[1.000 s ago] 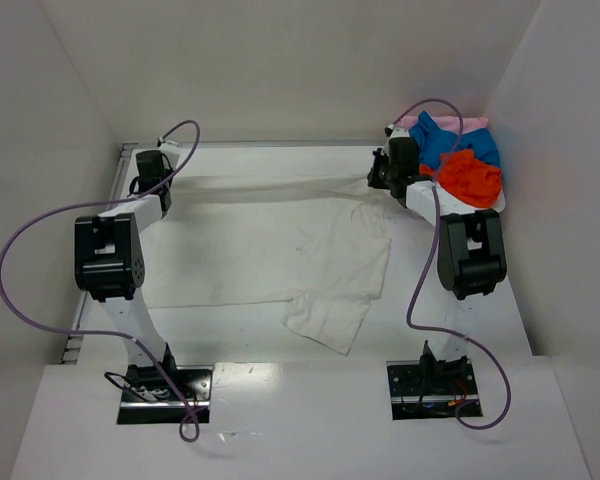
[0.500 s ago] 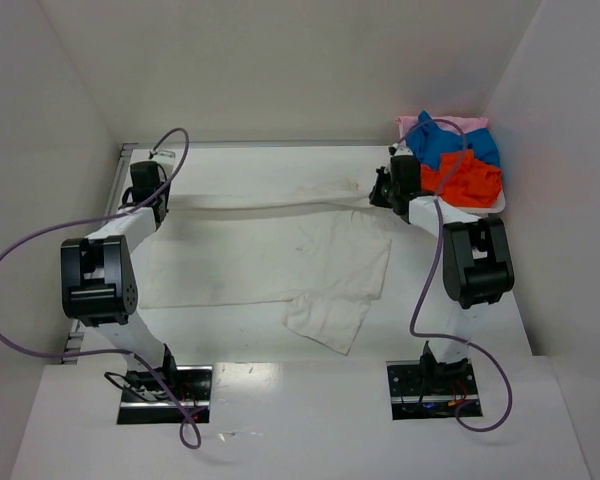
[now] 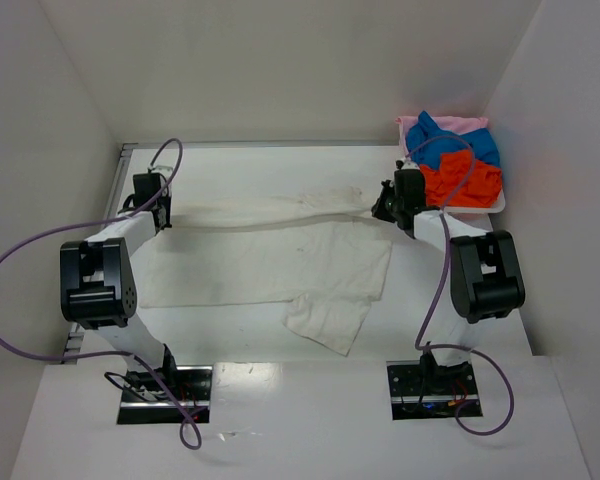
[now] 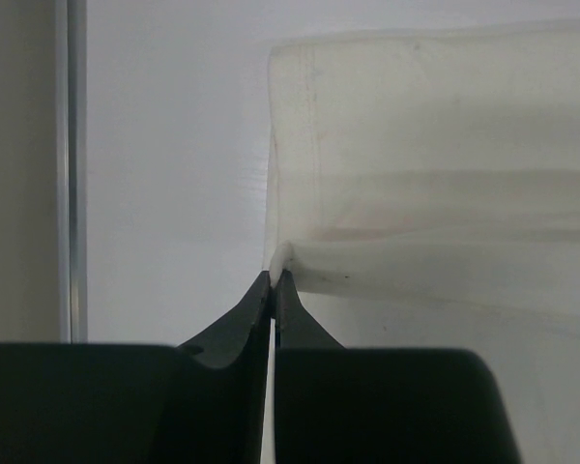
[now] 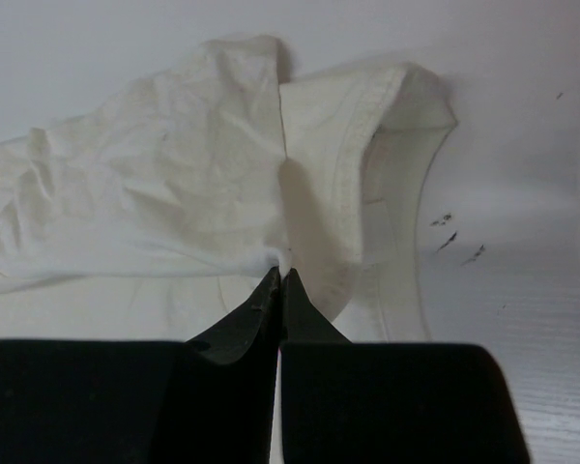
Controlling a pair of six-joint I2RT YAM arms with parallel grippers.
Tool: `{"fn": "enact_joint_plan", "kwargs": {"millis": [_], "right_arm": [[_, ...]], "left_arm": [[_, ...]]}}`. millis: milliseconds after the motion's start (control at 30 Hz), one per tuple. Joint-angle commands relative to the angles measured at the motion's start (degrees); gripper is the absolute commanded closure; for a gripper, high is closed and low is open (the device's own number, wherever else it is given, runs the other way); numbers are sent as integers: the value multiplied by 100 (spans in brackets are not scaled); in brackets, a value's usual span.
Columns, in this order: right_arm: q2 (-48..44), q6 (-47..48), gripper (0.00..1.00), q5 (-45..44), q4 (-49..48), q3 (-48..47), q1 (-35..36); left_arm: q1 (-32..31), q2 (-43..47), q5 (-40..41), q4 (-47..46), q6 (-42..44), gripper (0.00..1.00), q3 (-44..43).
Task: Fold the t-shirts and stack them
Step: Fold the flattened tshirt in 1/3 of the way
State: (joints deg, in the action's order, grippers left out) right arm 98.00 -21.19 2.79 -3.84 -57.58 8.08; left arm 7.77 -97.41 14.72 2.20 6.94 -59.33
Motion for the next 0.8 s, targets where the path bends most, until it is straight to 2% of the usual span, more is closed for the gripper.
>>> {"fn": "enact_joint_plan", "kwargs": {"millis": [0, 267, 433, 533, 567, 600, 633, 667, 733, 767], "right_arm": [[-342, -166, 100, -164, -161, 238, -96], [-447, -166, 100, -296, 269, 168, -96], [-395, -219, 95, -296, 726, 89, -96], [-395, -219, 83, -367, 797, 141, -96], [-474, -219, 77, -367, 797, 142, -96], [-553, -219, 72, -367, 797, 142, -96], [-553, -271, 63, -367, 797, 142, -96], [-614, -272, 39, -367, 797, 142, -96], [-685, -272, 33, -367, 797, 80, -96], [-755, -272, 29, -367, 736, 11, -96]], "left_arm": [[58, 29, 31, 114, -316, 100, -26], [58, -86, 31, 255, -518, 100, -228], [58, -199, 84, 307, -632, 100, -281], [58, -261, 136, 439, -816, 92, -482], [58, -261, 136, 561, -895, 87, -544], [58, -261, 136, 615, -1027, 75, -605], [58, -261, 136, 615, -1028, 70, -658], [58, -105, 49, 615, -1028, 65, -659], [58, 72, -117, 554, -1080, 50, -659], [58, 264, -214, 554, -1081, 45, -659]]}}
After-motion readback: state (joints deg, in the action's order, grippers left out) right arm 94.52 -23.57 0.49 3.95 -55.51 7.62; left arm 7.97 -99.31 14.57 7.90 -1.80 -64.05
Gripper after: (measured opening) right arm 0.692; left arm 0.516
